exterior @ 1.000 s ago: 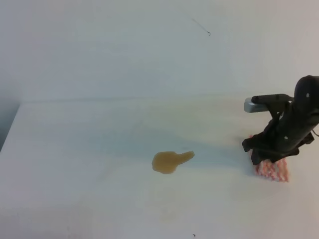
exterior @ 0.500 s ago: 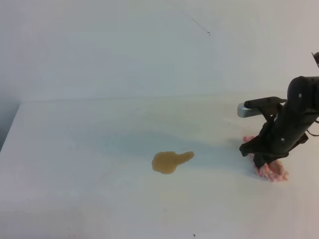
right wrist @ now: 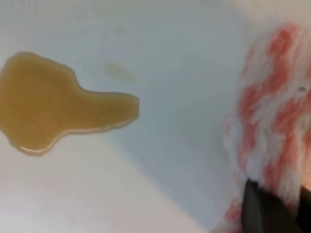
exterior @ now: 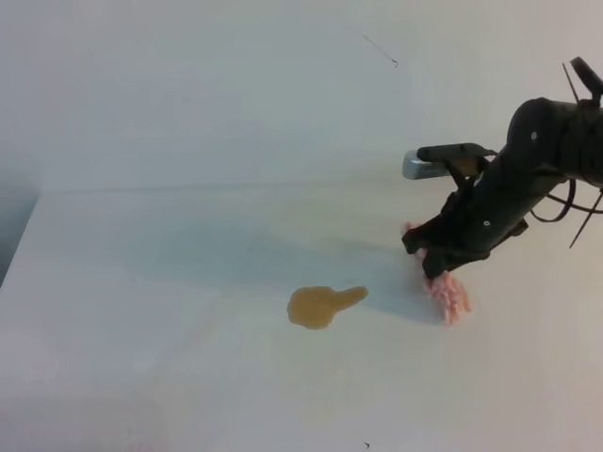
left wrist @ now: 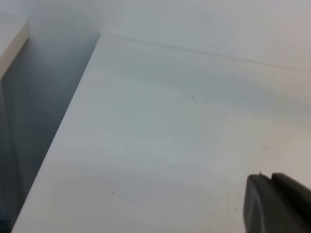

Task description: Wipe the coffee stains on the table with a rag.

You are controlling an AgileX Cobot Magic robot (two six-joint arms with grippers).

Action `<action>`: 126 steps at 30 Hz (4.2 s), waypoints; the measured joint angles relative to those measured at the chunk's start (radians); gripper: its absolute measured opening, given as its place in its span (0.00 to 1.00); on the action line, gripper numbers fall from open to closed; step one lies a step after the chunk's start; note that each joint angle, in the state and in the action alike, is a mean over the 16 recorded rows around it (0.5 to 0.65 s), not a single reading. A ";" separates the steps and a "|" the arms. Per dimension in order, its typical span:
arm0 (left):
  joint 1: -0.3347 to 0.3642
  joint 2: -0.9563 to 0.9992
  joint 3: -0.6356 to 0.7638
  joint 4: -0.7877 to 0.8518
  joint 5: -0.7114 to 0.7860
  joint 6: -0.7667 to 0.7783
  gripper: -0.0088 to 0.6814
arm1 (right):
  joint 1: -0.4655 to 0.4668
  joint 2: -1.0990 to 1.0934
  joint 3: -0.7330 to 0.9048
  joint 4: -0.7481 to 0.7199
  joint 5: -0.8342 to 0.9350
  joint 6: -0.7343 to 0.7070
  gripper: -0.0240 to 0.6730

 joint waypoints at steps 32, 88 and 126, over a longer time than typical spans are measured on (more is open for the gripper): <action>0.000 0.000 0.000 0.000 0.000 0.000 0.01 | 0.190 0.168 -0.127 0.172 -0.036 -0.048 0.04; 0.000 0.000 0.000 0.000 0.000 0.000 0.01 | 0.177 0.224 -0.251 0.090 0.031 0.059 0.03; 0.000 0.000 0.000 0.000 0.000 0.000 0.01 | -0.051 -0.301 0.456 -0.067 -0.310 0.079 0.03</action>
